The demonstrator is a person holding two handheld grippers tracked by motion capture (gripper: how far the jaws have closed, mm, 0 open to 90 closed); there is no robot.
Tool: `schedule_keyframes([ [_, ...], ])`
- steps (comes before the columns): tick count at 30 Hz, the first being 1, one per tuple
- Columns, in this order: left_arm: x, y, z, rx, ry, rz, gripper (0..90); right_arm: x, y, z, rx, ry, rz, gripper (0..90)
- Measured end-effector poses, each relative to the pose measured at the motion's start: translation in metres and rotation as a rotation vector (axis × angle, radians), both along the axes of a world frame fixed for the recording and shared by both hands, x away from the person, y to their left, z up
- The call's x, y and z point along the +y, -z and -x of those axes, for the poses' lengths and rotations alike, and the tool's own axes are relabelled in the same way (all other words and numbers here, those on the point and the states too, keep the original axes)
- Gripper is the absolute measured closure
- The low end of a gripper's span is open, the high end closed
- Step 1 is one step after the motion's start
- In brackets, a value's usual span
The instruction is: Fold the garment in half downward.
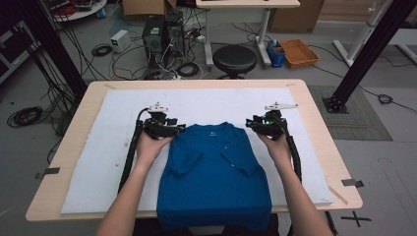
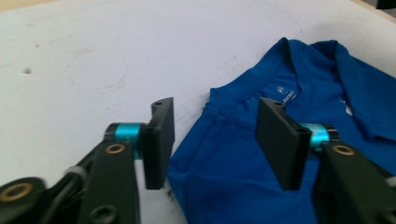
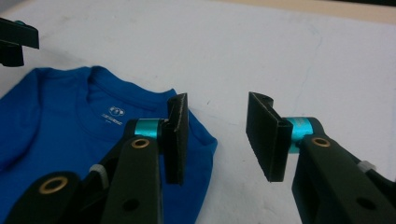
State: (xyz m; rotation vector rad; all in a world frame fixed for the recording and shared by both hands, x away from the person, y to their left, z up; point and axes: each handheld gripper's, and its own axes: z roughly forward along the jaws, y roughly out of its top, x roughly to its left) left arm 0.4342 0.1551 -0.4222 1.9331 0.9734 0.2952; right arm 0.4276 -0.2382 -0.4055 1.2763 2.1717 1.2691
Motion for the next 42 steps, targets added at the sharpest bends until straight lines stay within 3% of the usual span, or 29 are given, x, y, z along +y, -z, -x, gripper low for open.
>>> schedule_keyframes([
  [3, -0.003, 0.008, -0.004, 0.025, 0.004, -0.036, 52.4, 0.012, 0.008, -0.007, 0.023, -0.003, 0.037, 63.3],
  [6, -0.004, 0.015, -0.008, 0.056, -0.005, -0.046, 53.9, 0.021, 0.018, -0.014, 0.043, 0.002, 0.073, 66.3],
  [9, -0.006, 0.019, -0.011, 0.065, -0.001, -0.055, 55.3, 0.027, 0.028, -0.022, 0.089, -0.004, 0.105, 66.5],
  [14, -0.012, 0.023, -0.014, 0.082, 0.001, -0.102, 60.2, 0.039, 0.033, -0.028, 0.120, -0.023, 0.169, 66.9],
  [17, -0.013, 0.023, -0.014, 0.074, -0.009, -0.120, 65.0, 0.045, 0.037, -0.031, 0.124, -0.029, 0.213, 69.0],
  [23, -0.017, 0.021, -0.010, 0.061, 0.008, -0.169, 80.5, 0.050, 0.035, -0.028, 0.099, -0.062, 0.255, 86.6],
  [27, -0.017, 0.020, -0.010, 0.049, 0.017, -0.167, 87.3, 0.049, 0.031, -0.025, 0.086, -0.060, 0.226, 87.5],
  [34, -0.011, 0.017, -0.011, 0.045, 0.020, -0.093, 88.3, 0.037, 0.020, -0.023, 0.056, -0.037, 0.107, 87.6],
  [36, -0.008, 0.016, -0.012, 0.053, 0.016, -0.078, 88.3, 0.035, 0.020, -0.023, 0.063, -0.026, 0.113, 87.6],
  [38, -0.009, 0.018, -0.012, 0.055, 0.016, -0.092, 88.0, 0.032, 0.021, -0.025, 0.082, -0.015, 0.108, 87.2],
  [39, -0.010, 0.019, -0.012, 0.047, 0.009, -0.108, 85.9, 0.032, 0.023, -0.026, 0.102, -0.019, 0.104, 85.5],
  [41, -0.013, 0.019, -0.014, 0.061, -0.008, -0.104, 68.2, 0.033, 0.023, -0.027, 0.084, -0.007, 0.120, 76.2],
  [42, -0.014, 0.019, -0.014, 0.063, -0.001, -0.095, 66.7, 0.034, 0.022, -0.026, 0.077, -0.003, 0.118, 75.1],
])
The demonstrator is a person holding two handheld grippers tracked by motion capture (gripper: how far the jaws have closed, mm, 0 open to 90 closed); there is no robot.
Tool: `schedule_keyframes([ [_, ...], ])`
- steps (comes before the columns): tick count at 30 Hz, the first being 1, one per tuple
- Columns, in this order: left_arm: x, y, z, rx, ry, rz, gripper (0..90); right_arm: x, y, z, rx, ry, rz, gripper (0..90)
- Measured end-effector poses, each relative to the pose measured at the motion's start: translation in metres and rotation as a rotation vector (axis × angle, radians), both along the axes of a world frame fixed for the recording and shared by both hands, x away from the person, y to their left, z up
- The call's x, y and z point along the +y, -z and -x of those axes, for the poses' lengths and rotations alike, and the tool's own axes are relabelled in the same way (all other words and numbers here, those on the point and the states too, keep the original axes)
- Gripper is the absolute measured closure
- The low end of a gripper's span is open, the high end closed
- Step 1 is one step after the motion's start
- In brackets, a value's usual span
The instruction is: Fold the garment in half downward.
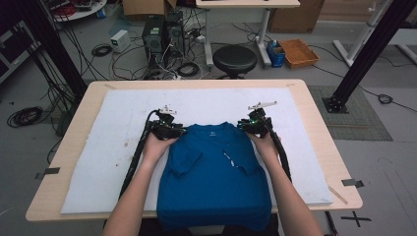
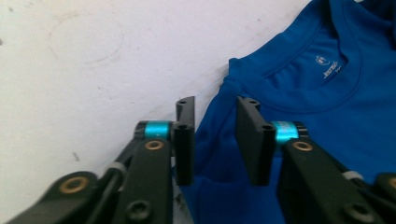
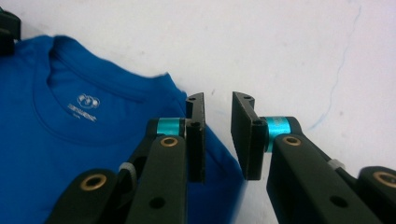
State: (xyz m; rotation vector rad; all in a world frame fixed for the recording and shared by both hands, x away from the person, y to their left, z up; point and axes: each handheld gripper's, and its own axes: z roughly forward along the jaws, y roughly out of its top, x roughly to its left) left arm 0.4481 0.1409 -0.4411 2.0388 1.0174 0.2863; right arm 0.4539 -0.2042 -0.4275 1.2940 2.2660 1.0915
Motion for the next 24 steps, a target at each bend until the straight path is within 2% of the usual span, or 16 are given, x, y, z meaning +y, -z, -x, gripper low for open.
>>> schedule_keyframes([
  [2, -0.003, -0.001, 0.000, -0.019, 0.000, -0.011, 63.3, 0.003, -0.003, -0.001, -0.021, 0.008, 0.016, 70.7],
  [5, -0.007, 0.000, -0.004, -0.007, -0.001, -0.037, 63.2, 0.013, -0.004, -0.004, -0.022, -0.009, 0.046, 69.7],
  [8, -0.011, 0.002, -0.007, 0.011, 0.007, -0.053, 65.0, 0.022, 0.002, -0.009, 0.018, -0.025, 0.075, 68.2],
  [10, -0.013, 0.003, -0.007, -0.001, 0.002, -0.077, 68.8, 0.027, 0.008, -0.013, 0.044, -0.030, 0.107, 69.0],
  [12, -0.013, 0.002, -0.006, -0.008, 0.006, -0.088, 74.7, 0.029, 0.013, -0.016, 0.055, -0.042, 0.116, 74.9],
  [13, -0.013, 0.002, -0.006, -0.005, 0.017, -0.083, 79.7, 0.029, 0.013, -0.016, 0.050, -0.052, 0.113, 82.8],
  [14, -0.015, 0.002, -0.006, -0.006, 0.025, -0.084, 85.1, 0.029, 0.013, -0.016, 0.057, -0.064, 0.103, 86.8],
  [16, -0.017, 0.002, -0.004, -0.027, 0.035, -0.106, 86.6, 0.029, 0.012, -0.015, 0.040, -0.074, 0.130, 88.2],
  [17, -0.017, 0.002, -0.005, -0.031, 0.041, -0.107, 87.1, 0.029, 0.011, -0.015, 0.037, -0.073, 0.128, 88.5],
  [18, -0.016, 0.002, -0.005, -0.035, 0.037, -0.105, 87.3, 0.029, 0.010, -0.014, 0.034, -0.070, 0.121, 88.5],
  [20, -0.012, 0.000, -0.006, -0.039, 0.023, -0.073, 87.6, 0.027, 0.007, -0.013, 0.015, -0.064, 0.094, 88.5],
  [22, -0.008, -0.004, -0.007, -0.060, 0.010, -0.037, 87.7, 0.025, 0.002, -0.012, -0.011, -0.064, 0.071, 88.5],
  [24, -0.006, -0.009, -0.008, -0.090, 0.014, -0.024, 87.8, 0.023, -0.003, -0.013, -0.031, -0.063, 0.048, 88.5],
])
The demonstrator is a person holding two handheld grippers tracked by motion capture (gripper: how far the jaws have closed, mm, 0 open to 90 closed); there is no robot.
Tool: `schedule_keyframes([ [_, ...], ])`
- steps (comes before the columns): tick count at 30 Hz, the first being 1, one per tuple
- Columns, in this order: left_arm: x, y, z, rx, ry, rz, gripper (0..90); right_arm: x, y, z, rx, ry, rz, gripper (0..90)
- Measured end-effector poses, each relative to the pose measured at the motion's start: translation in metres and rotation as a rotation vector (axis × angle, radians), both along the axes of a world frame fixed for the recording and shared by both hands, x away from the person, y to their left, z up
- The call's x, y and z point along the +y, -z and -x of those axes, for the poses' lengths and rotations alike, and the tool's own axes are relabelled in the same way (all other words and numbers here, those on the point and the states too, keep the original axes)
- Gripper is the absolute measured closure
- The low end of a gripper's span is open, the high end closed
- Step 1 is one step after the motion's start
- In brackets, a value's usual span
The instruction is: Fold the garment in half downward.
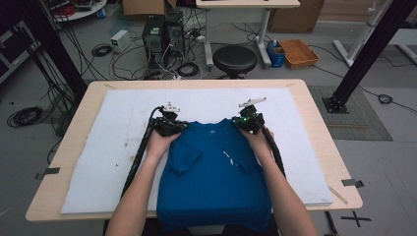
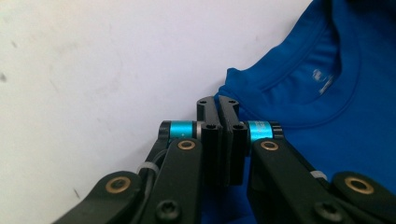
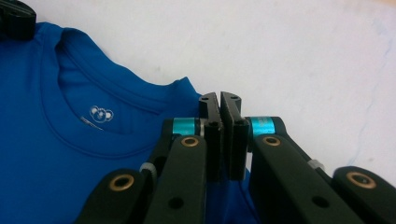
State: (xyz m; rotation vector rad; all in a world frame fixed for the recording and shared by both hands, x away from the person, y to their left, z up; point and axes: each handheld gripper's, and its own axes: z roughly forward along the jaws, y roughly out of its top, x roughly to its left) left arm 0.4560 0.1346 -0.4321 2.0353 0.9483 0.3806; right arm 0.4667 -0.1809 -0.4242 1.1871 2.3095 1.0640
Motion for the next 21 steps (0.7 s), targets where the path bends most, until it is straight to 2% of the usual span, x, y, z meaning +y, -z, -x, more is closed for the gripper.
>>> schedule_keyframes([
  [4, 0.003, -0.014, -0.001, -0.040, 0.006, 0.033, 87.8, -0.004, -0.012, -0.003, -0.026, 0.005, -0.030, 88.5],
  [7, 0.005, -0.025, 0.005, -0.076, 0.027, 0.048, 87.7, -0.008, -0.021, 0.001, -0.057, 0.000, -0.072, 88.4],
  [10, 0.005, -0.035, 0.015, -0.088, 0.063, 0.036, 87.7, -0.012, -0.030, 0.011, -0.078, -0.014, -0.077, 88.4],
  [14, 0.004, -0.047, 0.034, -0.120, 0.132, 0.038, 87.7, -0.016, -0.041, 0.030, -0.116, -0.045, -0.085, 88.2],
  [15, 0.004, -0.049, 0.040, -0.131, 0.148, 0.029, 87.7, -0.017, -0.044, 0.039, -0.131, -0.055, -0.092, 88.2],
  [17, 0.004, -0.051, 0.052, -0.147, 0.169, 0.019, 87.7, -0.018, -0.046, 0.054, -0.154, -0.076, -0.076, 88.2],
  [21, 0.010, -0.051, 0.075, -0.170, 0.199, 0.023, 87.7, -0.021, -0.047, 0.086, -0.191, -0.099, -0.090, 88.2],
])
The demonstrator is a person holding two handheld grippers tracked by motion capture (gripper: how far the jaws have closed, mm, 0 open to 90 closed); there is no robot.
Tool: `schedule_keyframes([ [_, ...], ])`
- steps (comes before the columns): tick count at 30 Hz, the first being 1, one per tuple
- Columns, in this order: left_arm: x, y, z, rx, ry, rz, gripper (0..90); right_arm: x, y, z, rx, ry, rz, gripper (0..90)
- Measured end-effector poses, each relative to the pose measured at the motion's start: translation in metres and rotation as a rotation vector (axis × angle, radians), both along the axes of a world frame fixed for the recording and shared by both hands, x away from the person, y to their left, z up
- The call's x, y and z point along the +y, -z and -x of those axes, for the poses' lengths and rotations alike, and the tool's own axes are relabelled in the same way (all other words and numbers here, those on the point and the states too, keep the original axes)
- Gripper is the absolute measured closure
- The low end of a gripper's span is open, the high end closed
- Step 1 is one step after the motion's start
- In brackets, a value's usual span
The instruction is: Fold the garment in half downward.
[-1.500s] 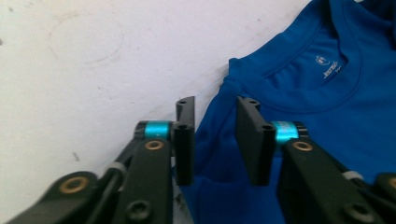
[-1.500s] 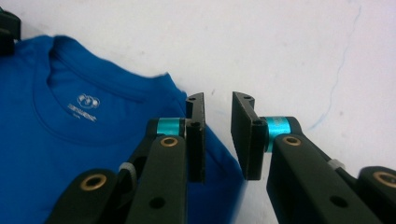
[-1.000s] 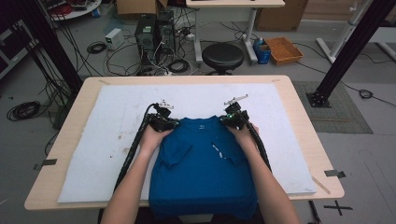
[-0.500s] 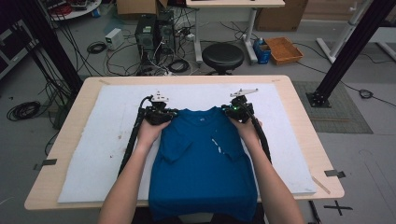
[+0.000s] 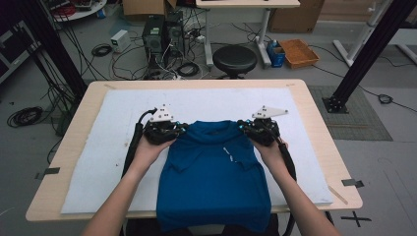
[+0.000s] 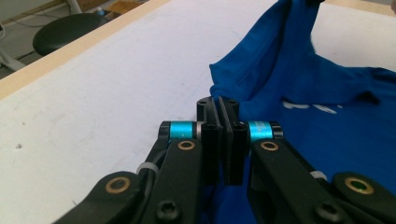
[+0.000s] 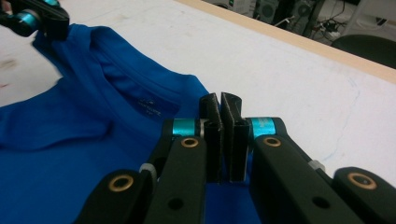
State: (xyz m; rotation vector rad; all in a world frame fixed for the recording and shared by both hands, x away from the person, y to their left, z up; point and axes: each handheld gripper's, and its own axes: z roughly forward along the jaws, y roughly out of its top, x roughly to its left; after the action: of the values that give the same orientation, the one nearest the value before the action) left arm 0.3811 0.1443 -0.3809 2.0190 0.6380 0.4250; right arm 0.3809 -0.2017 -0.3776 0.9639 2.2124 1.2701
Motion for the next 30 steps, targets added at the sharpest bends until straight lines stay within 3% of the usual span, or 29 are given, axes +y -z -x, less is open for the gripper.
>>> schedule_keyframes([
  [4, 0.003, 0.004, 0.024, -0.022, 0.031, -0.010, 87.7, -0.001, 0.002, 0.030, -0.034, -0.016, 0.011, 88.2],
  [5, 0.003, 0.004, 0.024, -0.022, 0.031, -0.010, 87.7, -0.001, 0.002, 0.030, -0.034, -0.016, 0.011, 88.2],
  [6, 0.003, 0.005, 0.030, -0.027, 0.043, -0.016, 87.7, -0.003, 0.005, 0.043, -0.049, -0.022, 0.011, 88.2],
  [7, 0.004, 0.008, 0.043, -0.034, 0.063, -0.026, 87.7, -0.004, 0.007, 0.049, -0.050, -0.023, 0.014, 88.2],
  [9, 0.004, 0.012, 0.054, -0.029, 0.081, -0.036, 87.7, -0.006, 0.011, 0.060, -0.054, -0.027, 0.006, 88.3],
  [18, 0.007, 0.031, 0.096, -0.041, 0.134, -0.089, 87.7, -0.010, 0.025, 0.106, -0.063, -0.072, 0.065, 88.2],
  [24, 0.005, 0.041, 0.115, -0.040, 0.158, -0.134, 87.6, -0.010, 0.037, 0.131, -0.040, -0.098, 0.112, 88.2],
  [30, 0.002, 0.051, 0.128, -0.002, 0.193, -0.148, 87.1, -0.011, 0.048, 0.146, 0.005, -0.115, 0.160, 87.6],
])
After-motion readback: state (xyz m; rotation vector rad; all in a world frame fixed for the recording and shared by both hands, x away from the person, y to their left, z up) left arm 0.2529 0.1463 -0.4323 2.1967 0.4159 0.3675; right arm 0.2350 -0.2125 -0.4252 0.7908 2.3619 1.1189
